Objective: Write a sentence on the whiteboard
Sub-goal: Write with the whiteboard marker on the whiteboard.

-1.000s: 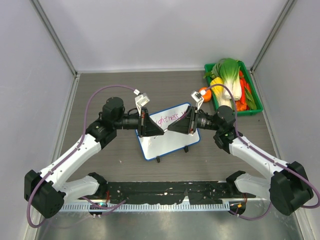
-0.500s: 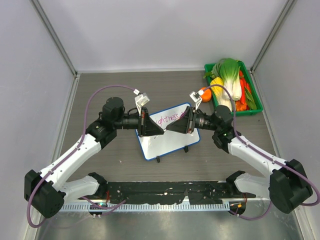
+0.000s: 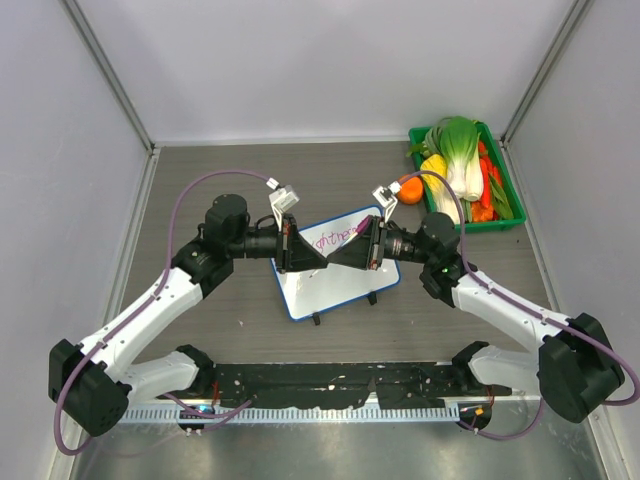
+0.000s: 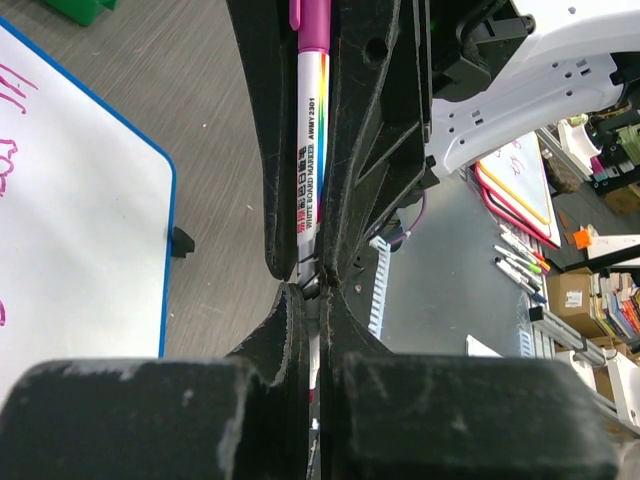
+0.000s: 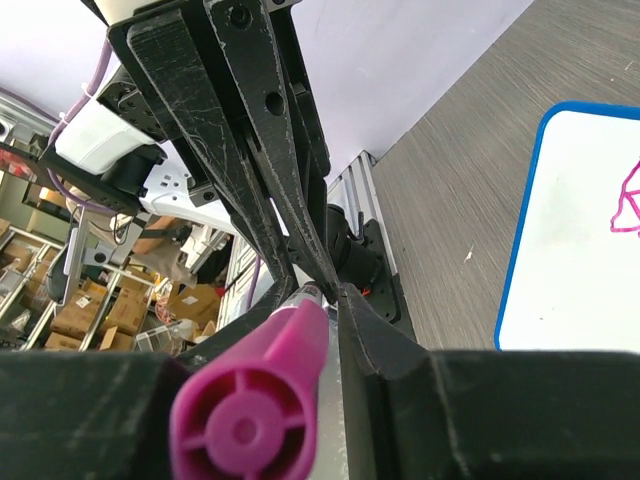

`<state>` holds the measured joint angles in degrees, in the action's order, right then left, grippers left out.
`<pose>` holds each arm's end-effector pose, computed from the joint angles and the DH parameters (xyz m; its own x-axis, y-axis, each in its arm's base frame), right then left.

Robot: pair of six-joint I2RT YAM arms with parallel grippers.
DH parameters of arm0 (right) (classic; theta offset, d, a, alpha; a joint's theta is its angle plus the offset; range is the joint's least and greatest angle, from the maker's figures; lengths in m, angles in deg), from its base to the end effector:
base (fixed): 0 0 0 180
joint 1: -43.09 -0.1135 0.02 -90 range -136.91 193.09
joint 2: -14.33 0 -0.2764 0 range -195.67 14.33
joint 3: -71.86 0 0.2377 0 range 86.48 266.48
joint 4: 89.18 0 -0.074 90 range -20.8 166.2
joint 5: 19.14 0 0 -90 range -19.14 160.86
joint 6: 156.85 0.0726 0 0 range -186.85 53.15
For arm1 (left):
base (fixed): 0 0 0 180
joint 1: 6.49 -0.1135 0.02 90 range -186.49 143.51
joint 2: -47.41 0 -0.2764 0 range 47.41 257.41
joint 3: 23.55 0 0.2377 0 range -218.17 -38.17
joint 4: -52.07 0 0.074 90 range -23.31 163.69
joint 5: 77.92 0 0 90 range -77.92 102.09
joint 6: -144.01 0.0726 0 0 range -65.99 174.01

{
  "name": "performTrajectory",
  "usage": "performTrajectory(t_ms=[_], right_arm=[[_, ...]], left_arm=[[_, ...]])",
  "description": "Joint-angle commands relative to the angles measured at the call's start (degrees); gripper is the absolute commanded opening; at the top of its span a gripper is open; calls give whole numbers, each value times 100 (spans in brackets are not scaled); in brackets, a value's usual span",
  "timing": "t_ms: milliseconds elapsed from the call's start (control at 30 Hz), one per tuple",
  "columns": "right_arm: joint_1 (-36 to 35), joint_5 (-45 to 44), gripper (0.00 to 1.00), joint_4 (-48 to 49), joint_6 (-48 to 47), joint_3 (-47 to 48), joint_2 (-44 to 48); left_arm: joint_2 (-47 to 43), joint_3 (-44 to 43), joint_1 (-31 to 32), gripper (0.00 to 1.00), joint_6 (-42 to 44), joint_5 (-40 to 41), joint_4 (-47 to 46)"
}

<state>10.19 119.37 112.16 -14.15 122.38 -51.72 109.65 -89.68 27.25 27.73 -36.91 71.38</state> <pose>0.1873 0.1860 0.3148 -0.7325 0.1538 -0.6632 -0.6648 0.0480 0.7454 0.1739 -0.1820 0.3419 -0.6275 0.0697 -0.7755 0.7713 0.1924 -0.6067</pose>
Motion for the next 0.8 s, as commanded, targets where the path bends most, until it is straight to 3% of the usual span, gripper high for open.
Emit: performTrajectory(t_ms=[0,200,267,400,567,633,667,700,767], right_arm=[[-67,-61,31,209,-41,172,-14],[-67,-193,35,428,160,49,30],[-67,-211,29,639,284,-4,4],[-67,-246,1,859,416,-101,-49],[-67,-447,1,912,398,-241,21],[-58,-561,1,833,320,-294,100],[-67,-606,1,755,310,-320,144],[-67,-684,1,702,241,-329,153],[-58,-878,1,447,56,-356,267]], left_arm=[[-27,-61,37,0,62,-5,-170],[-89,-26,28,0,88,48,-135],[-89,-17,28,0,88,39,-135],[-72,-9,37,0,88,-5,-135],[-142,62,36,0,106,56,-82],[-212,71,37,14,141,240,67],[-247,79,37,25,167,319,137],[-291,88,28,41,185,425,207],[-448,97,37,58,194,706,339]])
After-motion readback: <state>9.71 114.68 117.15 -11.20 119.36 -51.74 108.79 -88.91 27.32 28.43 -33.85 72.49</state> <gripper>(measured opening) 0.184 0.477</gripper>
